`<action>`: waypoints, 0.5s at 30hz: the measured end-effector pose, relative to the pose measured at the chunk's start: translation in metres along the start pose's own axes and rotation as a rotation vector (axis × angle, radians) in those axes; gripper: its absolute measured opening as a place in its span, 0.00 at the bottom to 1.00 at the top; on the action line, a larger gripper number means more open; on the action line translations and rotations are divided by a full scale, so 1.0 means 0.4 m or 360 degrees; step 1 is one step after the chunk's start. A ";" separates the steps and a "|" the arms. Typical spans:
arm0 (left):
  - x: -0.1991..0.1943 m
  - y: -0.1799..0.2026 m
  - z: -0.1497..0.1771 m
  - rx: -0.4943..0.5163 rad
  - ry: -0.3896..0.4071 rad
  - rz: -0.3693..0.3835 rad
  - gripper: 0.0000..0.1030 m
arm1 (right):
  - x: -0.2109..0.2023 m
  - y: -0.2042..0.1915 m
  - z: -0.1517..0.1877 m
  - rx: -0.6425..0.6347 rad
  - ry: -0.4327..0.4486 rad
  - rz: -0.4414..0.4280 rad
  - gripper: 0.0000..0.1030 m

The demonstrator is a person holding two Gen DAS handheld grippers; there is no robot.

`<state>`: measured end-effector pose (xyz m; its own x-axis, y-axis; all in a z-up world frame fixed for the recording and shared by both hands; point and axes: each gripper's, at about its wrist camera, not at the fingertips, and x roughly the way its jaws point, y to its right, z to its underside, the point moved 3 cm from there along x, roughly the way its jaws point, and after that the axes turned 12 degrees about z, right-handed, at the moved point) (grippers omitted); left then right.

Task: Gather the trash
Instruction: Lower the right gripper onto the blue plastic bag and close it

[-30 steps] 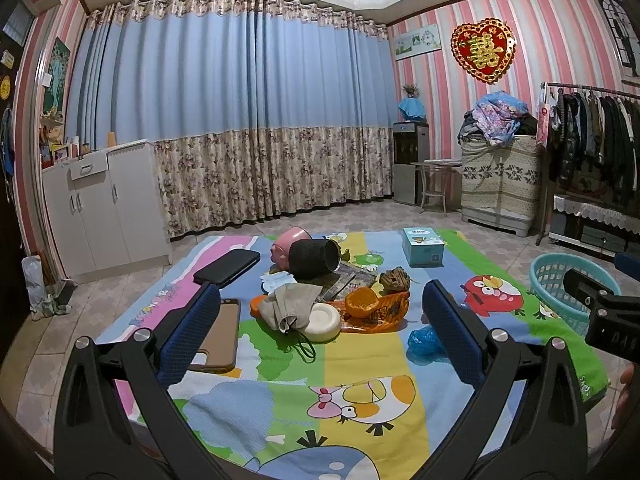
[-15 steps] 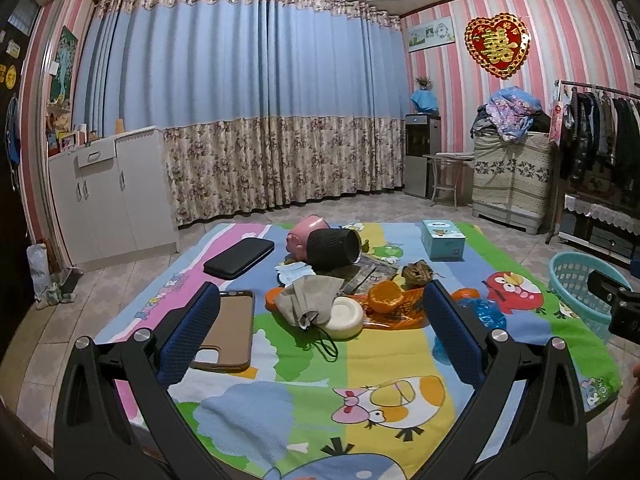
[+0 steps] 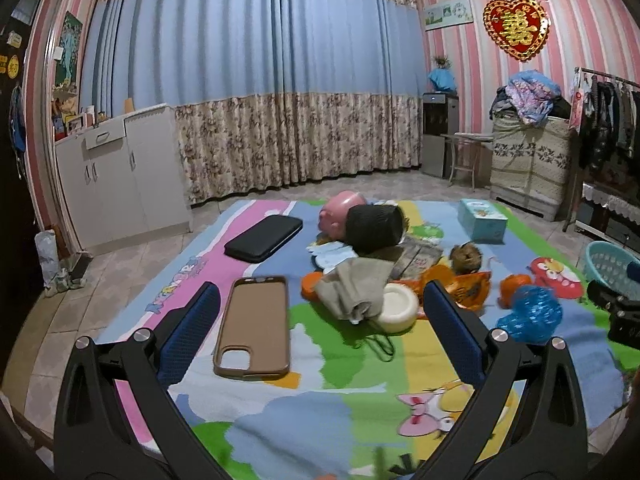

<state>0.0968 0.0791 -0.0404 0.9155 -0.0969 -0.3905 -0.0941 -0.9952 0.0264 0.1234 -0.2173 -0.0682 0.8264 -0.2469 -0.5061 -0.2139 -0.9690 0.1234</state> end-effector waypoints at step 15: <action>0.040 -0.049 0.023 -0.0032 -0.0032 -0.0052 0.95 | 0.123 -0.121 0.028 -0.0103 -0.0213 -0.0155 0.87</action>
<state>0.1097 0.0971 -0.0555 0.9099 -0.0640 -0.4099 -0.0560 -0.9979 0.0315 0.1687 -0.1826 -0.1086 0.7639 -0.1532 -0.6269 -0.0991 -0.9877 0.1206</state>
